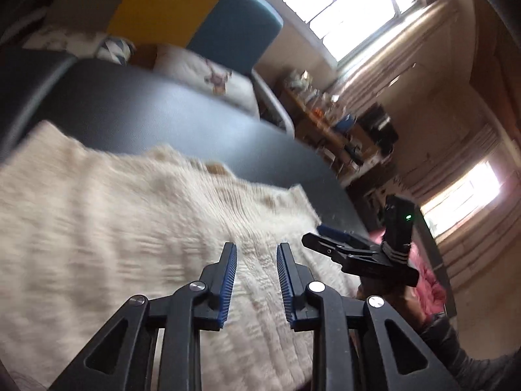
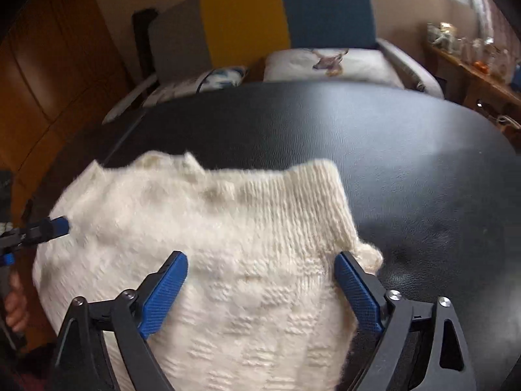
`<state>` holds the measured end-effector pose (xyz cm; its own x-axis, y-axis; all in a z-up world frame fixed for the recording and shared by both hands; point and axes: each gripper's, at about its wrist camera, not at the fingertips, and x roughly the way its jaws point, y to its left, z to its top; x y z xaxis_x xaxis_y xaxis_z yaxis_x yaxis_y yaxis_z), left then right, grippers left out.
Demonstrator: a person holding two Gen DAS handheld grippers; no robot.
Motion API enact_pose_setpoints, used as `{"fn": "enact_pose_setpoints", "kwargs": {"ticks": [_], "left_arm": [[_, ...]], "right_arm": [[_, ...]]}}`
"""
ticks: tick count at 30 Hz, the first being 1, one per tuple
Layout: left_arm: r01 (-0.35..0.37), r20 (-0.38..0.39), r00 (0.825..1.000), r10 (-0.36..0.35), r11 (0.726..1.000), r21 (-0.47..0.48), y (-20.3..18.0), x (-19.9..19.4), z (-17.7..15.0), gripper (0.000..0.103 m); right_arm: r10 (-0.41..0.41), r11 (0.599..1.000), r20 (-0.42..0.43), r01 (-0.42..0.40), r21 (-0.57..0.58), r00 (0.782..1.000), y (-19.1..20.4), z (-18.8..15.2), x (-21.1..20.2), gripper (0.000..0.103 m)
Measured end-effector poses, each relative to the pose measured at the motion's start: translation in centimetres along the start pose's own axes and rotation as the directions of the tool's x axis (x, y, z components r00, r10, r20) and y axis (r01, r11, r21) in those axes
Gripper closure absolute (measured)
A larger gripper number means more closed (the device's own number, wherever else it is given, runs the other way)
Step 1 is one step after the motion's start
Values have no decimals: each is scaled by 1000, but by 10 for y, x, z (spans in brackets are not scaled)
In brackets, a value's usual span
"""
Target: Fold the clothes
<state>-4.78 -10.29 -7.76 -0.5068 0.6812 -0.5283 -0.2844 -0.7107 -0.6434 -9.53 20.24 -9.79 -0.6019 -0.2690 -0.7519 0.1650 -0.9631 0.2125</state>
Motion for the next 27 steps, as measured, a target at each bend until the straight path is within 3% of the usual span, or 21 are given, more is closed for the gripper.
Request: {"fn": "enact_pose_setpoints", "kwargs": {"ticks": [3, 6, 10, 15, 20, 24, 26, 27], "left_arm": [[-67, 106, 992, 67, 998, -2, 30, -70, -1, 73], [-113, 151, 981, 124, 990, -81, 80, -125, -9, 69], [-56, 110, 990, 84, 970, -236, 139, -155, -34, 68], [65, 56, 997, -51, 954, -291, 165, -143, -62, 68], [183, 38, 983, -181, 924, -335, 181, -120, -71, 68], [223, 17, 973, -231, 915, -337, 185, -108, -68, 68], [246, -11, 965, -263, 916, -317, 180, -102, -64, 76], [255, -25, 961, -275, 919, -302, 176, -100, -63, 90]], "right_arm": [[128, 991, 99, -131, 16, 987, 26, 7, -12, 0], [281, 959, 97, -284, 17, 955, 61, 10, -1, 0], [294, 956, 12, -294, -26, 956, 100, 6, 31, 0], [253, 967, -23, -254, -30, 967, 100, -5, 56, 0], [262, 964, 13, -261, -57, 965, 96, -11, 62, 0], [257, 964, 19, -256, -67, 966, 98, -12, 63, 0], [260, 964, 24, -258, -67, 965, 99, -12, 62, 0], [263, 963, 25, -261, -65, 964, 98, -12, 62, 0]]}}
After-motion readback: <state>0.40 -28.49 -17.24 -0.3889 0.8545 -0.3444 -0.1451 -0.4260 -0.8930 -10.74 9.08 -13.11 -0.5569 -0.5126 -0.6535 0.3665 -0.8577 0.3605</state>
